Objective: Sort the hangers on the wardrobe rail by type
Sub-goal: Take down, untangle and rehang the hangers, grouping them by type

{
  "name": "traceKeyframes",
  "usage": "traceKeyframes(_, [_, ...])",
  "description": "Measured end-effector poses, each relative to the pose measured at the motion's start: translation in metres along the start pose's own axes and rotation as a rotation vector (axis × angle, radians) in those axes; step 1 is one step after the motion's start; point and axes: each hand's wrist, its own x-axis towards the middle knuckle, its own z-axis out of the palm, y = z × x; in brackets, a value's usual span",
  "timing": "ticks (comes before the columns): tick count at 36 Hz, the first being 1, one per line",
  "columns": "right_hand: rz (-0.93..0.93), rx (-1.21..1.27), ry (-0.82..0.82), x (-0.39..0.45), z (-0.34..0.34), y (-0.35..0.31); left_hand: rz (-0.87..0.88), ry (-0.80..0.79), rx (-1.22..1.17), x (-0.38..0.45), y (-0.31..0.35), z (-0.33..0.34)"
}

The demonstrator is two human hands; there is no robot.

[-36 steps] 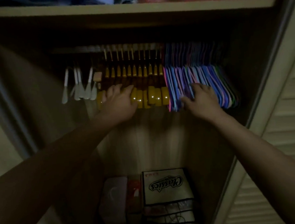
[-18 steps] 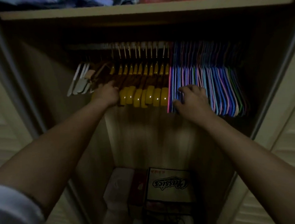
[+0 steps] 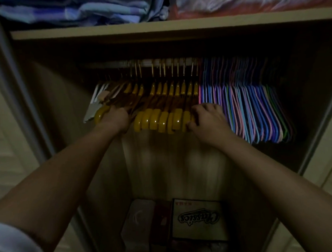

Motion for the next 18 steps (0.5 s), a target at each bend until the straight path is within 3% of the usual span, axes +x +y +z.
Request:
traceKeyframes(6, [-0.035,-0.075,-0.067,0.002,0.016,-0.007,-0.064,0.007,0.006,0.003,-0.019,0.001])
traceKeyframes(18, [-0.106,-0.271,-0.023,0.005,0.029,-0.008,-0.120,-0.020,0.120,-0.011,-0.038,-0.009])
